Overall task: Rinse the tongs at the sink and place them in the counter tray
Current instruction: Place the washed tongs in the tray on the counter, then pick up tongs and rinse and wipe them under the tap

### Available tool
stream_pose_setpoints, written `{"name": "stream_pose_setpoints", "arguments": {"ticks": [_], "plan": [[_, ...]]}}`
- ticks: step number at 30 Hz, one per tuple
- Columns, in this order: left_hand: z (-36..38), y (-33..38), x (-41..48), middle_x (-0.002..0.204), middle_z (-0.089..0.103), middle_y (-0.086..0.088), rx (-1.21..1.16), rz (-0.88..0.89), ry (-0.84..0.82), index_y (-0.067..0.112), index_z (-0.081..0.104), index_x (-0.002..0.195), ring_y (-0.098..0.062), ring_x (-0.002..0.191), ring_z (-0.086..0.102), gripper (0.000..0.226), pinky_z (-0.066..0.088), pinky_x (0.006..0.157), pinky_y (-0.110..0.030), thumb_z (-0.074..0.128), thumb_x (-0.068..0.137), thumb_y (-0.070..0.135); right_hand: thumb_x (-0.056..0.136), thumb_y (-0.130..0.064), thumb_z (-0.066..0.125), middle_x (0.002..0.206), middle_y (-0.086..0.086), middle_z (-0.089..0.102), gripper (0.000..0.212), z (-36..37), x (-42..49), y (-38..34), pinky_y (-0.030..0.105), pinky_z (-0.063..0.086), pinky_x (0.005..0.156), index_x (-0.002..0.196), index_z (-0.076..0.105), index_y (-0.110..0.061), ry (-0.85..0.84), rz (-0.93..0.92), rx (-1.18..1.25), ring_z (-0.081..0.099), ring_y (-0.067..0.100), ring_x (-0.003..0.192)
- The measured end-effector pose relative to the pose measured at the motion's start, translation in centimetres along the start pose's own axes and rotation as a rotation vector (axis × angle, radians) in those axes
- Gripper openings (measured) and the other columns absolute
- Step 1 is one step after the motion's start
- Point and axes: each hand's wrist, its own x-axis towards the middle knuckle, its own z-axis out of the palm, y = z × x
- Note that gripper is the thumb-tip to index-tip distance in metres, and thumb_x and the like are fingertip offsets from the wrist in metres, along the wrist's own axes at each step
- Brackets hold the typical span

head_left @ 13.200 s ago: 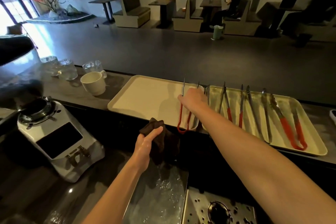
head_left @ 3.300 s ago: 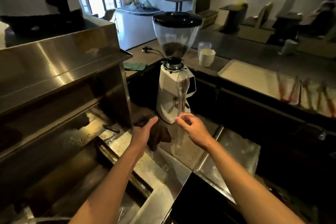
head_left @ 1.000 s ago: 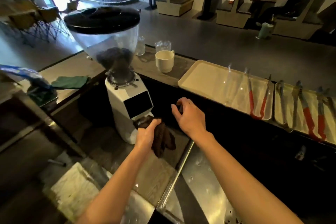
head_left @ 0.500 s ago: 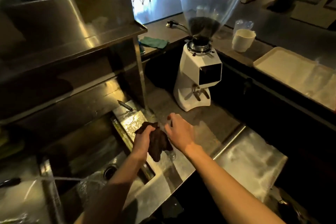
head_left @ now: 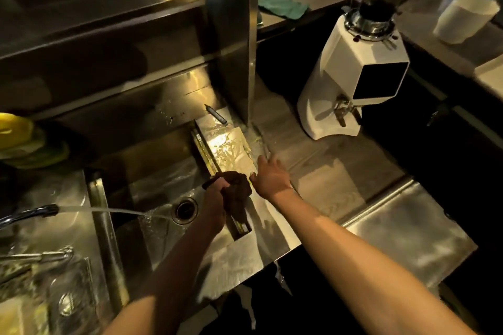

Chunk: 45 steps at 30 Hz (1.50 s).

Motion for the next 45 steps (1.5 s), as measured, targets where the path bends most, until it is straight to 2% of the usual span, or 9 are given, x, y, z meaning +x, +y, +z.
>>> {"name": "stream_pose_setpoints", "arguments": {"ticks": [6, 16, 20, 24, 28, 31, 36, 41, 45], "plan": [[1.3, 0.0, 2.7, 0.054, 0.063, -0.006, 0.015, 0.071, -0.045, 0.008, 0.069, 0.066, -0.015, 0.039, 0.060, 0.042, 0.048, 0.036, -0.022, 0.037, 0.093, 0.007, 0.098, -0.050, 0.048, 0.151, 0.020, 0.032, 0.060, 1.5, 4.5, 2.4, 0.045, 0.031, 0.109, 0.145, 0.038, -0.014, -0.035, 0.062, -0.013, 0.032, 0.036, 0.139], [-0.1, -0.1, 4.9, 0.080, 0.067, -0.009, -0.097, 0.089, 0.103, 0.008, 0.065, 0.086, -0.029, 0.082, 0.060, 0.021, 0.046, 0.079, -0.039, 0.045, 0.090, 0.010, 0.095, -0.033, 0.055, 0.144, 0.015, 0.038, 0.037, 4.2, 7.2, 2.7, 0.043, 0.031, 0.111, 0.127, 0.059, -0.016, -0.092, 0.076, 0.012, 0.037, 0.033, 0.132], [-1.5, 0.4, 5.4, 0.078, 0.067, -0.007, -0.187, 0.105, 0.065, 0.009, 0.063, 0.085, -0.027, 0.081, 0.059, 0.023, 0.045, 0.076, -0.036, 0.041, 0.091, 0.009, 0.098, -0.028, 0.048, 0.148, 0.023, 0.034, 0.044, 4.1, 6.7, 1.7, 0.046, 0.031, 0.112, 0.137, 0.051, -0.008, -0.146, 0.052, 0.057, 0.034, 0.039, 0.137], [-4.2, 1.1, 5.5, 0.091, 0.068, -0.011, -0.274, 0.099, 0.060, 0.008, 0.064, 0.096, -0.028, 0.089, 0.061, 0.020, 0.047, 0.078, -0.037, 0.050, 0.086, 0.017, 0.064, -0.029, 0.085, 0.096, 0.013, 0.064, 0.029, 3.9, 4.5, -0.3, 0.036, 0.058, 0.073, 0.087, 0.073, -0.016, -0.216, -0.020, 0.054, 0.065, 0.034, 0.091], [-8.0, 2.2, 4.4, 0.083, 0.070, -0.009, -0.336, 0.112, 0.079, 0.008, 0.066, 0.092, -0.025, 0.080, 0.065, 0.026, 0.048, 0.076, -0.037, 0.040, 0.094, 0.013, 0.098, -0.013, 0.050, 0.106, -0.004, 0.038, 0.017, 4.5, 3.1, -3.5, 0.026, 0.043, 0.081, 0.114, 0.048, -0.007, -0.183, -0.195, 0.316, 0.049, 0.001, 0.084], [-11.3, 3.0, 3.1, 0.071, 0.064, -0.016, -0.324, 0.174, 0.039, 0.001, 0.064, 0.084, -0.028, 0.064, 0.061, 0.027, 0.048, 0.064, -0.034, 0.042, 0.089, 0.015, 0.103, -0.015, 0.045, 0.101, 0.000, 0.041, 0.013, 5.4, 2.3, -6.2, 0.011, 0.036, 0.071, 0.108, 0.048, -0.004, -0.226, -0.256, 0.300, 0.047, 0.015, 0.086], [-16.4, 3.3, 1.9, 0.074, 0.038, -0.030, -0.272, 0.296, -0.216, -0.019, 0.049, 0.087, -0.035, 0.063, 0.040, 0.052, 0.038, 0.060, -0.037, 0.057, 0.079, 0.032, 0.107, -0.032, 0.040, 0.101, 0.019, 0.059, 0.038, 6.7, 0.3, -11.1, 0.033, 0.043, 0.086, 0.104, 0.061, 0.000, -0.308, -0.328, 0.390, 0.057, 0.030, 0.097], [-21.6, 1.9, 2.2, 0.083, 0.048, -0.024, -0.379, 0.237, -0.012, -0.017, 0.053, 0.108, -0.032, 0.068, 0.048, 0.051, 0.044, 0.061, -0.036, 0.053, 0.078, 0.024, 0.108, -0.025, 0.037, 0.091, 0.011, 0.051, 0.028, 7.1, -1.0, -14.9, 0.039, 0.043, 0.083, 0.083, 0.049, -0.024, -0.495, -0.411, 0.272, 0.054, 0.031, 0.087], [-24.4, 3.0, 1.7, 0.066, 0.053, -0.015, -0.412, 0.244, -0.026, -0.002, 0.059, 0.081, -0.025, 0.055, 0.052, 0.022, 0.046, 0.052, -0.028, 0.046, 0.078, 0.016, 0.107, -0.040, 0.036, 0.096, 0.011, 0.052, 0.036, 8.1, -1.7, -16.7, 0.043, 0.048, 0.086, 0.077, 0.052, -0.027, -0.521, -0.421, 0.188, 0.055, 0.028, 0.088]]}}
